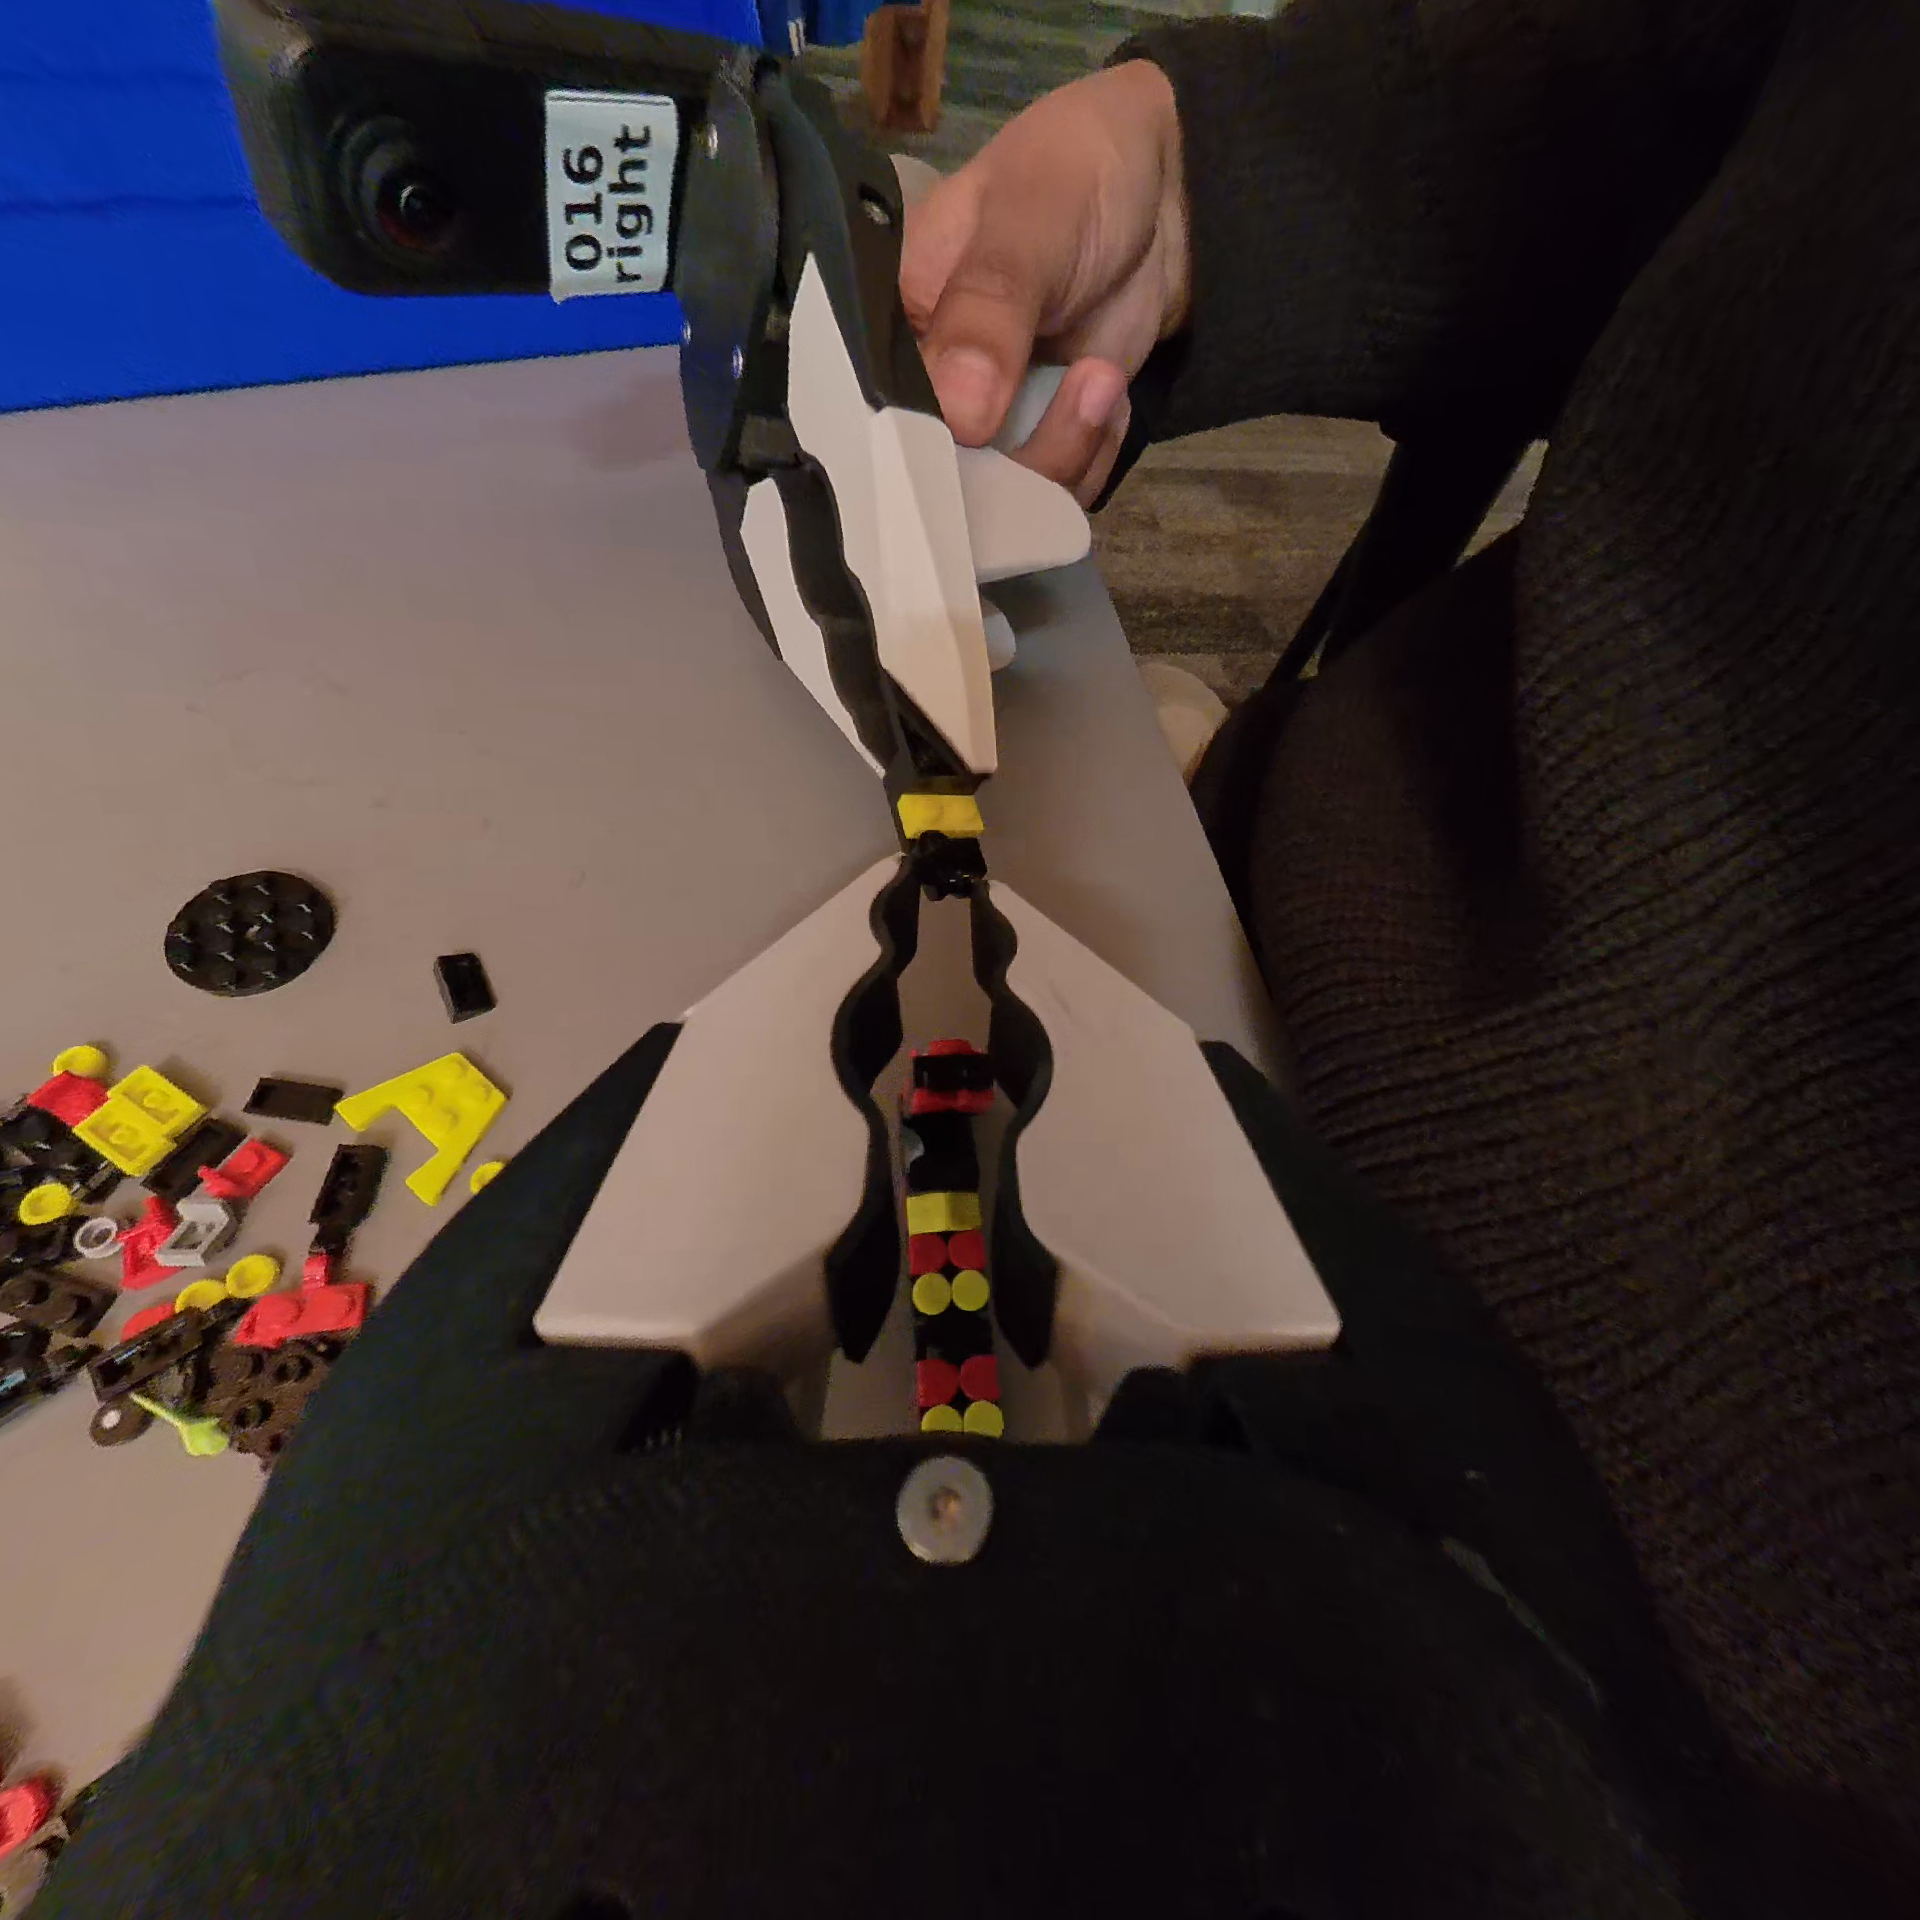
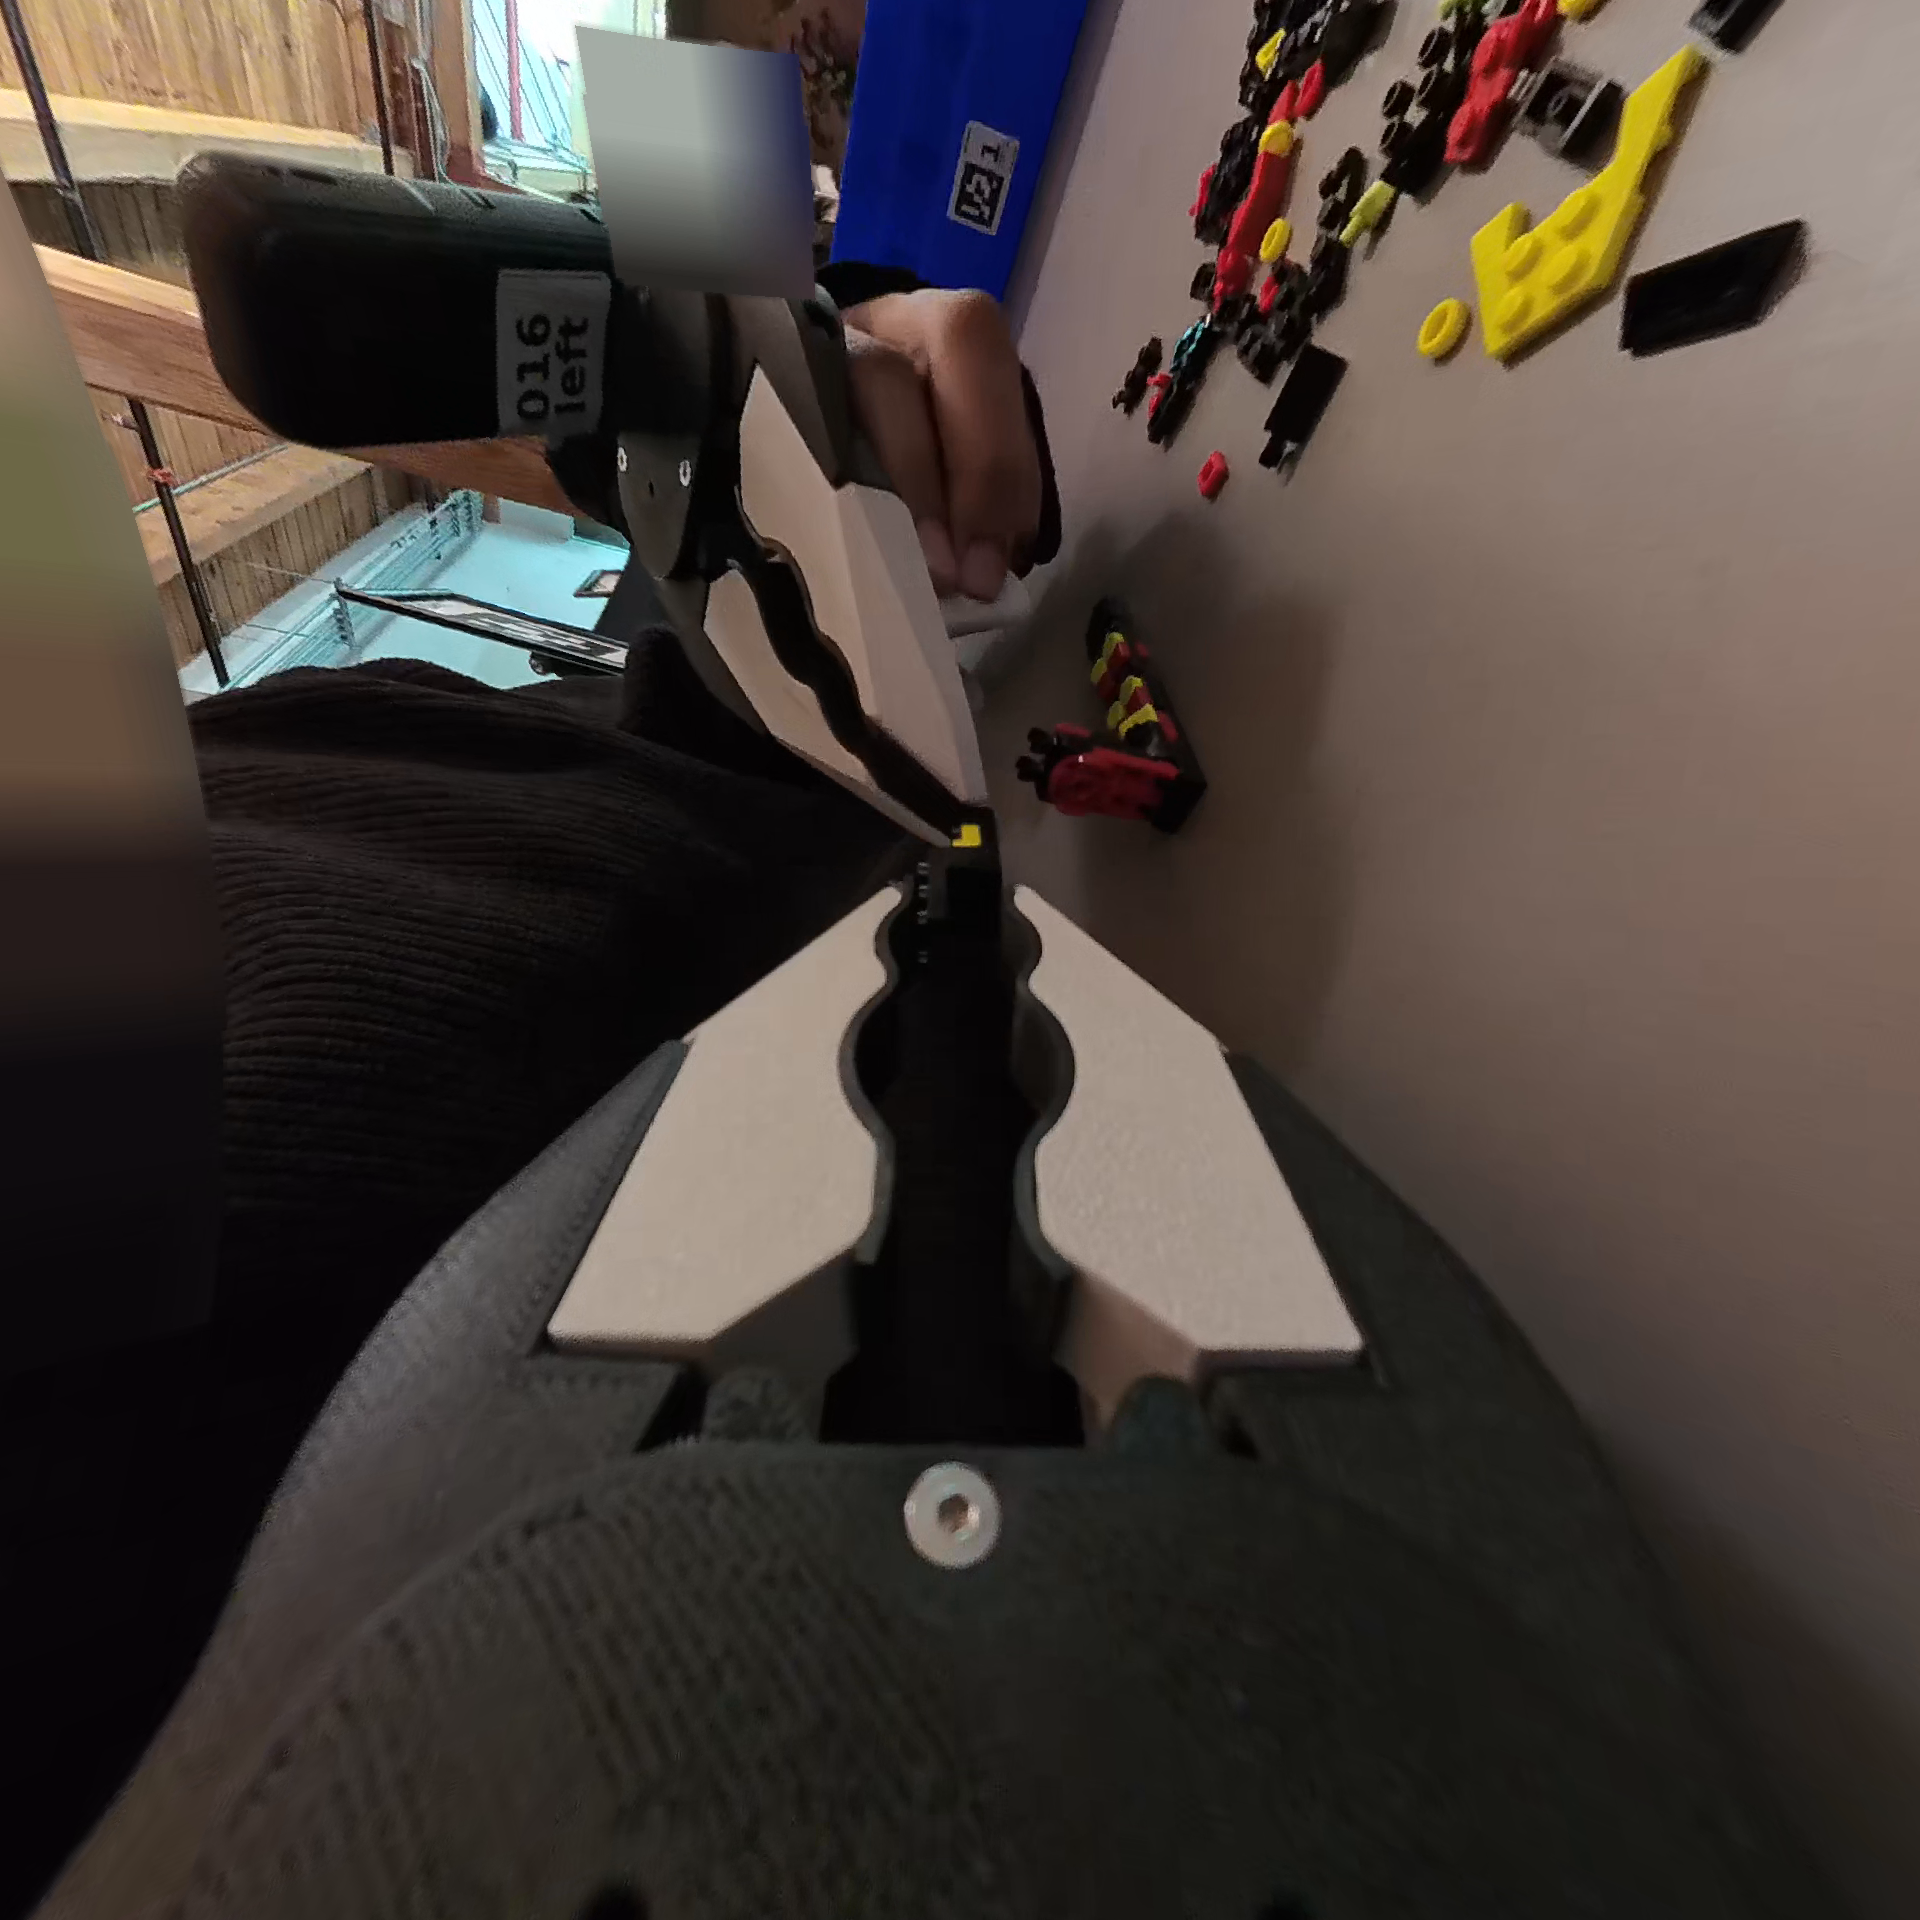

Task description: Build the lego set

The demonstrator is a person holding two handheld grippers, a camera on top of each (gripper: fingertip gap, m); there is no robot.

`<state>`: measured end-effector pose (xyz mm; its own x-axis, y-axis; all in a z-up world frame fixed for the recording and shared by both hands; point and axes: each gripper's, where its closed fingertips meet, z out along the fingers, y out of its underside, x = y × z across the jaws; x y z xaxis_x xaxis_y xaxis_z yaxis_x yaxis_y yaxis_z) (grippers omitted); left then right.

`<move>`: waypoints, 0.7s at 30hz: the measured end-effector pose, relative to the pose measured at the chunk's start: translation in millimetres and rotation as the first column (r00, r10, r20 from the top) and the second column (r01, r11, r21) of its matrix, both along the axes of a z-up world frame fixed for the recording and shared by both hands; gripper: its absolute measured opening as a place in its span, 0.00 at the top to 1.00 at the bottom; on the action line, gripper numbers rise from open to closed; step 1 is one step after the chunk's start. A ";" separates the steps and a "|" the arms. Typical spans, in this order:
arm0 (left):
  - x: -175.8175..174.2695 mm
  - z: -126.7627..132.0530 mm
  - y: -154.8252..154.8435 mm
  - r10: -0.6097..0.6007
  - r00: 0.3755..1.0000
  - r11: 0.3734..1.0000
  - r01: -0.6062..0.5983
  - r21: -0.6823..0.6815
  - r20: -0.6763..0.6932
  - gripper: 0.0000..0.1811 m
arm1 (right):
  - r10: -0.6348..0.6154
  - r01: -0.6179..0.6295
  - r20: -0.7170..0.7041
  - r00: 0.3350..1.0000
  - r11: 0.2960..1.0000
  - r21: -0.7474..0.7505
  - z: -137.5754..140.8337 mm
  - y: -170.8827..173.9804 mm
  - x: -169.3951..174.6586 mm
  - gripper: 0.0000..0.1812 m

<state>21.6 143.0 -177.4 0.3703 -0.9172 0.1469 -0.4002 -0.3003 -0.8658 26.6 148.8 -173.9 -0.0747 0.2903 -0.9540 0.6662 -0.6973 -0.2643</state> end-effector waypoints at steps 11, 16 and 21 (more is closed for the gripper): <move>-5.6 0.8 5.7 0.035 0.999 0.999 -0.035 0.007 0.002 0.91 | -0.034 0.034 -0.005 0.999 0.999 -0.023 1.4 5.3 -1.7 0.93; -2.1 1.3 5.0 0.031 0.999 0.999 -0.031 0.014 0.006 0.93 | -0.028 0.027 -0.013 1.000 0.999 -0.034 3.3 3.2 -2.1 0.92; -1.0 0.2 3.9 0.024 1.000 0.999 -0.024 0.025 -0.004 0.95 | -0.026 0.026 -0.008 1.000 0.999 -0.031 2.1 3.1 -1.7 0.93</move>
